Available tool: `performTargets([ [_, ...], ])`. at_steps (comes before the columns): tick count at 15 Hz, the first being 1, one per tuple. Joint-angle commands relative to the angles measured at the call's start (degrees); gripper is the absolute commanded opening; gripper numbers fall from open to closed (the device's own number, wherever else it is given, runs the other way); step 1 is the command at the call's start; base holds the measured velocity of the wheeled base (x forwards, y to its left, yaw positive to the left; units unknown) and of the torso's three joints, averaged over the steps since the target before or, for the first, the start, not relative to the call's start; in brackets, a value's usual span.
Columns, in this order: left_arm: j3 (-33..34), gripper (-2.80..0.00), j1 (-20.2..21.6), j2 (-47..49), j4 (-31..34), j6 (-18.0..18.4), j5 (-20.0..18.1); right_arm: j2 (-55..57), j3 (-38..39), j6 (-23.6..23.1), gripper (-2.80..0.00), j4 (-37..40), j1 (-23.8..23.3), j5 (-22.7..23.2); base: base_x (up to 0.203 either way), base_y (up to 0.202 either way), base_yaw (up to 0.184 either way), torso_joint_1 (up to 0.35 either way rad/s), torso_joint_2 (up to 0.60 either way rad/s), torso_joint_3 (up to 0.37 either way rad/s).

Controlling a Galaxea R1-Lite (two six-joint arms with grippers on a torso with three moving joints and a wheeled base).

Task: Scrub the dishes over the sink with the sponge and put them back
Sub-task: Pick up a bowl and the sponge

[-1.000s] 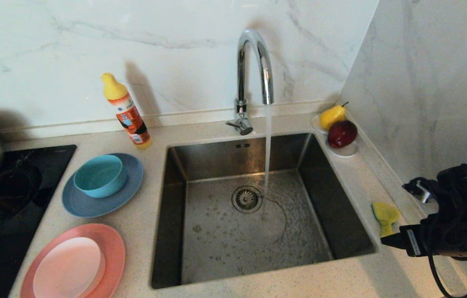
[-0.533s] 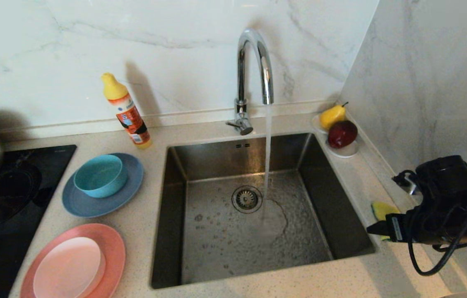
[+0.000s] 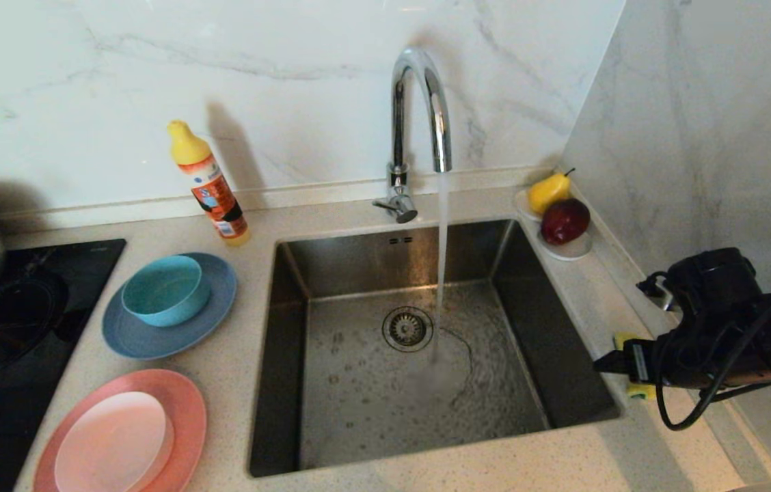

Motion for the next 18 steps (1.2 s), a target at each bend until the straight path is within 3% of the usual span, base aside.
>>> performTargets([
  [1,1.1,-2.8,0.0,0.1,0.0,0.0,0.0,0.4,-0.6,0.1,0.0,0.1,0.0,-0.1,0.0,0.0,0.0,0.0,0.0,0.0],
  [5,1.1,-2.8,0.0,0.1,0.0,0.0,0.0,1.8,-0.9,0.1,0.0,-0.1,-0.5,0.0,0.0,0.0,0.0,0.0,0.0,0.0],
  [6,1.1,-2.8,0.0,0.1,0.0,0.0,0.0,2.2,-1.0,0.0,-2.8,-0.2,-0.6,0.0,0.0,0.0,0.0,0.0,0.0,0.0],
  [18,1.1,-2.8,0.0,0.1,0.0,0.0,0.0,2.4,-1.6,1.6,-2.8,-0.1,-0.8,0.0,0.0,0.0,0.0,0.0,0.0,0.0],
])
